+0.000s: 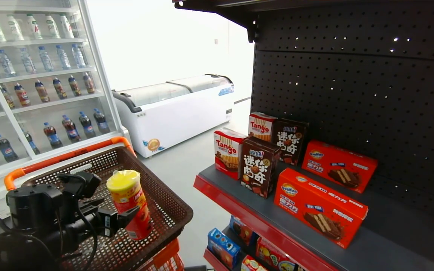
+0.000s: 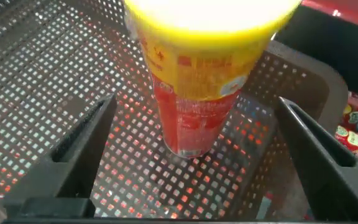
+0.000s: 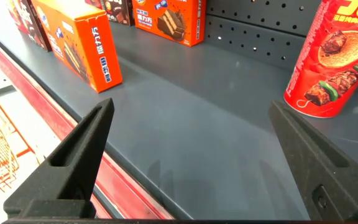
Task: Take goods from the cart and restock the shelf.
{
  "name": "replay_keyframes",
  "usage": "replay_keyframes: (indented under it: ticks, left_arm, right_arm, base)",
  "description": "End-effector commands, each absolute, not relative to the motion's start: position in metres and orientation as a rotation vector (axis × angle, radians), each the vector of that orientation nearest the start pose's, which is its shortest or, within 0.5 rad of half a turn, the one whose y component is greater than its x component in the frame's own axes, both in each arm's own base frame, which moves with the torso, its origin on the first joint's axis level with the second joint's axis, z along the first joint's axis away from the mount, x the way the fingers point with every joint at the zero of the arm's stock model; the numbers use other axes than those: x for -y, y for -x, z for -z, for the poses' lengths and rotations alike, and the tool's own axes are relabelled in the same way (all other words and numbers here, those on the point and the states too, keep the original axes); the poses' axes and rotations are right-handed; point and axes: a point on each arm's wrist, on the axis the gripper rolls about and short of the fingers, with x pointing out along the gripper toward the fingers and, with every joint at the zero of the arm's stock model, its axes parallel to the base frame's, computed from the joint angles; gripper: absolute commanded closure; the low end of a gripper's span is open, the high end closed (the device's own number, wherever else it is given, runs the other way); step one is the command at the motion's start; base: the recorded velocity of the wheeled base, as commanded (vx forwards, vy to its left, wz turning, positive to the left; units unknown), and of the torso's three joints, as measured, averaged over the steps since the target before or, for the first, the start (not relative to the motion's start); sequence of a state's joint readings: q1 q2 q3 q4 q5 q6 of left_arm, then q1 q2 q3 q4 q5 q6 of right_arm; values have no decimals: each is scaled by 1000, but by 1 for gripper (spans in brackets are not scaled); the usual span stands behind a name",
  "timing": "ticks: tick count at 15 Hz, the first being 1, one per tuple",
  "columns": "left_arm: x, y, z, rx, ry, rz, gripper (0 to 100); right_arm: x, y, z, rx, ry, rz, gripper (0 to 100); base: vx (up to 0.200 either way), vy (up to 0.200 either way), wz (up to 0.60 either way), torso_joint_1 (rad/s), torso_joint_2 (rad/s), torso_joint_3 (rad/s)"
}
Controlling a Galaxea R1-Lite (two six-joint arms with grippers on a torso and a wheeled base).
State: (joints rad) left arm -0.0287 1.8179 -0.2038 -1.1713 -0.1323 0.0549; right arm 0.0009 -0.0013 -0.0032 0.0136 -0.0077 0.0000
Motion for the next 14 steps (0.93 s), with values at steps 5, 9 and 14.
replay_keyframes:
  ticks: [5,9,14]
  left_arm:
    - [16,-248,-28,-535,-33,196,0]
    - [18,-261,-21,-526,-32,198,0]
    - [18,-276,-26,-469,-38,186,100]
  right_arm:
    - [0,23,-75,-11,0,6,0]
    - [0,23,-75,-11,0,6,0]
    - [0,23,-75,-11,0,6,0]
  base:
    - [0,0,0,0,0,0]
    - [0,0,0,0,0,0]
    - [0,0,0,0,0,0]
